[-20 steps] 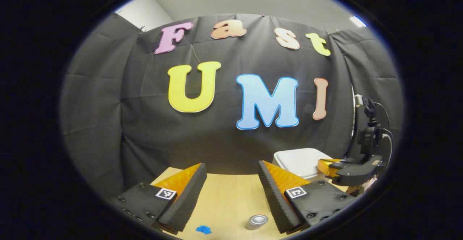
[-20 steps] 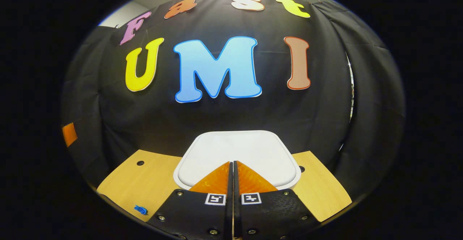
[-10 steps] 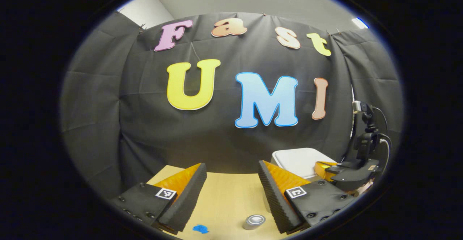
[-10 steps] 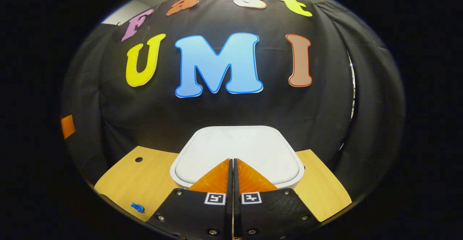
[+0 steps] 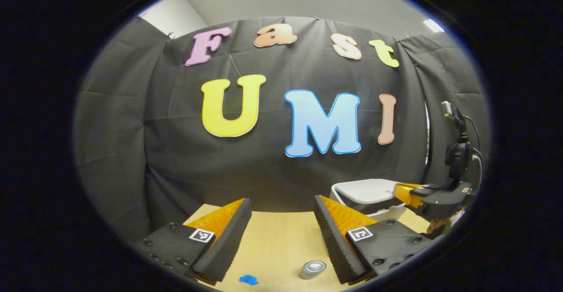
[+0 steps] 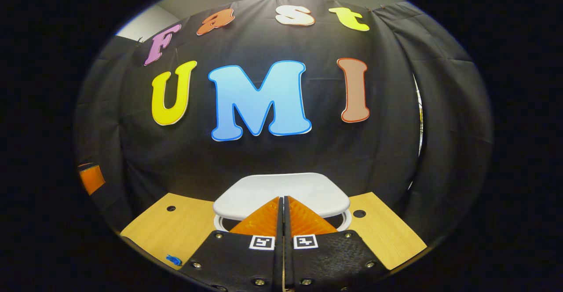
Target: Press the lid of the desktop garbage bin to open it, pick up the crumpled paper on the desktop and throw it into the bin, then pick up the pop can on the desktop and drop it into the bin, and finally close the garbage bin lid.
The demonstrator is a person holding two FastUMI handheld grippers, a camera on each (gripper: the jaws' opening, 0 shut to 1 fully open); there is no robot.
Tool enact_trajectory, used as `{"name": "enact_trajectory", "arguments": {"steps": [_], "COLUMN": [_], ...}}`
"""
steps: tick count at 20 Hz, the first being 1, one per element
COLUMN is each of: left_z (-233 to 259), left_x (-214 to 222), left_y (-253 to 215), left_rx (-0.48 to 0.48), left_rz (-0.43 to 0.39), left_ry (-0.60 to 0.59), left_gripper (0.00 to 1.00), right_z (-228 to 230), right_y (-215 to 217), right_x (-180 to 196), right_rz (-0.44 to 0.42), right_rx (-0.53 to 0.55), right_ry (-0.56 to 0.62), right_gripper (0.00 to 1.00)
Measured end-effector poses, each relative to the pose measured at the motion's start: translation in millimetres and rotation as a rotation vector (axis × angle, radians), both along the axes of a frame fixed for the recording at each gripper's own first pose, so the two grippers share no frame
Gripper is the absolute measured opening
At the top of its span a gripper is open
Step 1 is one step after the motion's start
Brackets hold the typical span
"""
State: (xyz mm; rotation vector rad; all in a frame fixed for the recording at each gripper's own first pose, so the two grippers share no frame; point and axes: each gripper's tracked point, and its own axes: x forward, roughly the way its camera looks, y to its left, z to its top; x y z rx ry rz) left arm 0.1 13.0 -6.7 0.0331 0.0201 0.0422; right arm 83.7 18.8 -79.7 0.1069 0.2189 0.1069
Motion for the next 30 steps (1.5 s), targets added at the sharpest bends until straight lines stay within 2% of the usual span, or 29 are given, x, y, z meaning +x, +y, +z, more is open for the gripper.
{"name": "enact_trajectory", "arguments": {"steps": [10, 17, 20, 23, 24, 26, 30], "left_z": [-2, -30, -56, -85, -97, -119, -158], "left_x": [-8, -11, -11, -11, -10, -12, -14], "left_y": [4, 25, 35, 46, 49, 52, 57], "left_rx": [-0.012, -0.013, -0.012, -0.026, -0.03, -0.035, -0.051], "left_rz": [0.008, 0.014, 0.014, 0.023, 0.026, 0.025, 0.007], "left_ry": [-0.007, 0.026, 0.071, 0.121, 0.144, 0.185, 0.254], "left_gripper": [0.95, 0.94, 0.96, 0.93, 0.96, 0.93, 0.96], "right_z": [10, 19, 17, 15, 14, 11, 3], "right_y": [-5, 1, 5, 9, 10, 10, 8], "right_x": [-12, -27, -32, -36, -38, -40, -44], "right_rz": [-0.015, 0.003, 0.018, 0.031, 0.034, 0.037, 0.037], "right_rx": [0.037, 0.039, 0.026, 0.013, 0.01, 0.003, -0.011], "right_ry": [-0.008, -0.017, -0.013, -0.007, -0.004, 0.003, 0.024], "right_gripper": [0.01, 0.01, 0.01, 0.01, 0.01, 0.01, 0.01]}}
